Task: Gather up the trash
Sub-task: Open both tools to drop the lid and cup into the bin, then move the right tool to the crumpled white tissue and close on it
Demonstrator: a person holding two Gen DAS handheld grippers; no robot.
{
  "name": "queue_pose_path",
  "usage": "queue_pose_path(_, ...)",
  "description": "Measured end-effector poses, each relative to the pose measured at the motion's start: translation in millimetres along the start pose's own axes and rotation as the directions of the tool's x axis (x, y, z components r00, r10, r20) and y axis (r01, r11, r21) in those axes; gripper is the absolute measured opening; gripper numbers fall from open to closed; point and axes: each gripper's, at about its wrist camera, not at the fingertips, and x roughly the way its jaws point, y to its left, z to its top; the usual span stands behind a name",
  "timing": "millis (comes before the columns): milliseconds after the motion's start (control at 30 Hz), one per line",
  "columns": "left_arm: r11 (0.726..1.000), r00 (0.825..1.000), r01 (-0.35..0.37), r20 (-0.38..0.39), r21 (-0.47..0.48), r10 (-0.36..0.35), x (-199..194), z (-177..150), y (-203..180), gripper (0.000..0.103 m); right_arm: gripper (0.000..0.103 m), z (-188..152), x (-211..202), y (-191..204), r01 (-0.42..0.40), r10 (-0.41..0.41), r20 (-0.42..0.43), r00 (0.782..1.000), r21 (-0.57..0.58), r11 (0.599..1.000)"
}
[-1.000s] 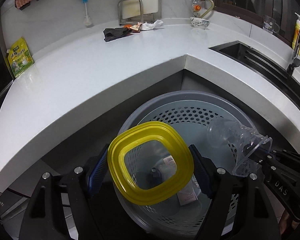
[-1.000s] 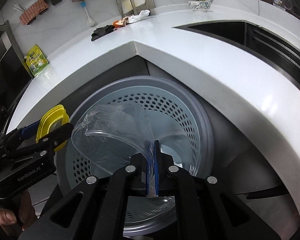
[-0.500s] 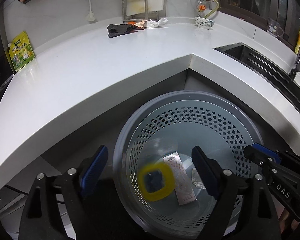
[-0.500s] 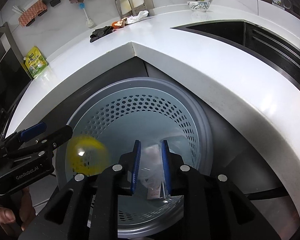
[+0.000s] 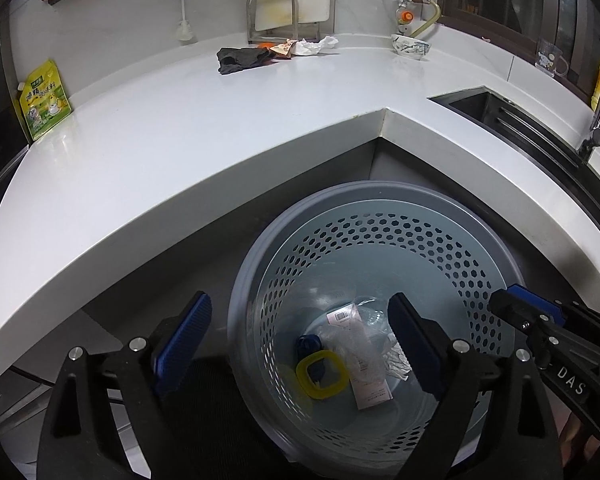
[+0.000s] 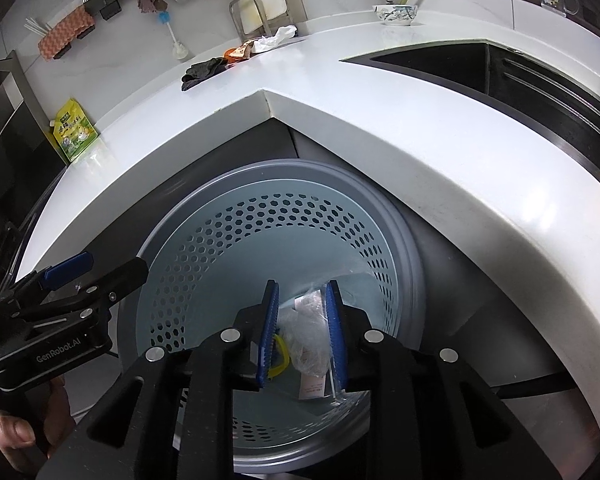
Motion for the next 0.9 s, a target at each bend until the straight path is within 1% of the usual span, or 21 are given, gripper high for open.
queue_pose_path(200,1.000,1.000,0.000,0.005,-0.005,0.000,-1.5,0.9,1.6,0.088,0.026,-0.6,-0.1,-0.3,-0.016,0.016,0.003,1.000,0.003,1.000)
queue_pose_path(367,1.000,1.000,-0.002,0.016,-0.022,0.002,-4.4,6.3,6.0,0.089,0.029,0.5,-4.3,-0.5,-0.038,0.038,0.027,0.999,-0.001,0.999)
queue_pose_path(500,0.999,0.999,-0.012,0.048,-0.030,0.013,-10.5,15.9,12.8,0.090,0.031,7.1,-8.6,1.0,-0.050,0.051,0.052,0.997,-0.011,0.999)
queue_pose_path(567,0.999,0.997,-0.018,0.068,-0.033,0.021,-15.0,22.7,16.6,0.090,0.035,12.7,-11.8,2.4,-0.060,0.061,0.068,0.996,-0.014,0.998)
queue_pose_path(633,0.999,0.995,-0.022,0.094,-0.042,0.025,-20.5,32.6,21.1,0.090,0.038,20.7,-14.5,3.9,-0.068,0.070,0.084,0.994,-0.023,0.997)
queue_pose_path(767,0.998,0.990,-0.019,0.141,-0.063,0.028,-29.2,58.2,30.2,0.091,0.038,48.9,-19.2,7.7,-0.091,0.095,0.120,0.988,-0.043,0.995)
queue_pose_path(900,0.997,0.985,-0.013,0.172,-0.076,0.026,-30.5,87.5,39.9,0.093,0.041,84.9,-22.3,12.2,-0.122,0.132,0.160,0.978,-0.072,0.990)
